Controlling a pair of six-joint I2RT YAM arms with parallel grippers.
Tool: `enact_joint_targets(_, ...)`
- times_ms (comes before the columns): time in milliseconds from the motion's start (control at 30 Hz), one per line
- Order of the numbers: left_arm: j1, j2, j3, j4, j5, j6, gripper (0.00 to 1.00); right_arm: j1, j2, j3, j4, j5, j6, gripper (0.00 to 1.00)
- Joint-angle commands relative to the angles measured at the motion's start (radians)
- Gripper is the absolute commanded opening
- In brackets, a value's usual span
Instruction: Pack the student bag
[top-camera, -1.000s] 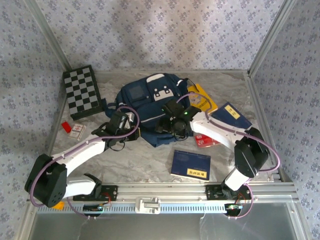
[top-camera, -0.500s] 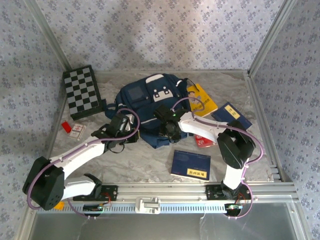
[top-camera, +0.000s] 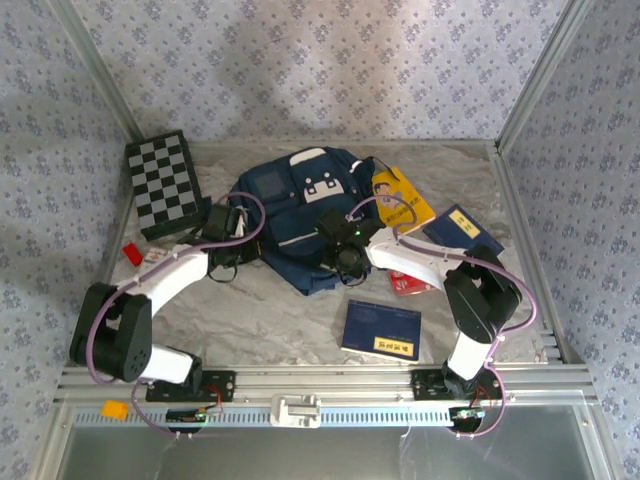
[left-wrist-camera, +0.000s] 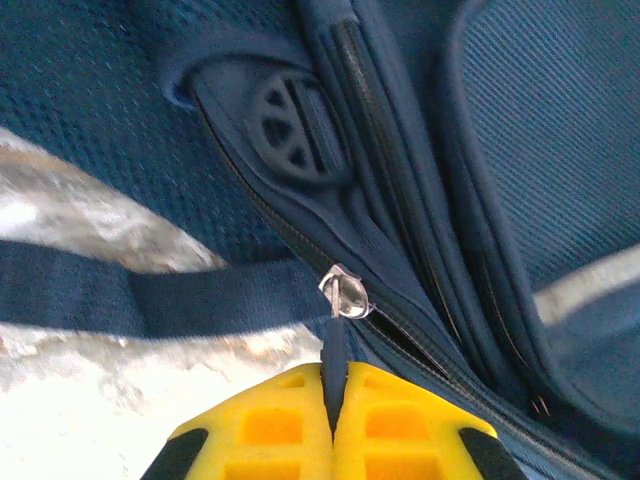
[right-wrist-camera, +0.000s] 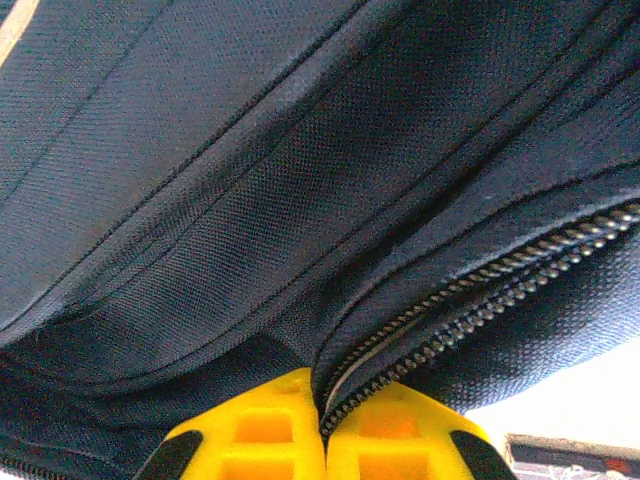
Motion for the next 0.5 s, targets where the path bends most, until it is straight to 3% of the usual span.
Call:
enact_joint_targets(0, 0.052, 0.038, 0.056, 0.029, -0.031, 0.023, 0.0, -0.008, -0.036, -0.013, -0.012, 0.032, 0.011, 0.0)
enact_joint_targets(267, 0.079, 0.095, 0.109, 0.01, -0.004, 0.06, 0.0, 0.043, 0.02, 0.042, 0.074, 0.02, 0.051, 0.0)
enact_joint_targets(300, 0.079, 0.082, 0.101, 0.009, -0.003, 0.056, 0.04, 0.047, 0.019, 0.048, 0.079, 0.017, 0.046, 0.01)
enact_joint_targets(367, 0.079, 0.061, 0.101, -0.008, 0.021, 0.071, 0.25, 0.062, 0.012, 0.06, 0.078, 0.024, 0.037, 0.11)
enact_joint_targets(467, 0.079, 0.005, 0.088, -0.055, 0.041, 0.077, 0.39, 0.09, -0.009, 0.049, 0.107, 0.003, 0.017, 0.35)
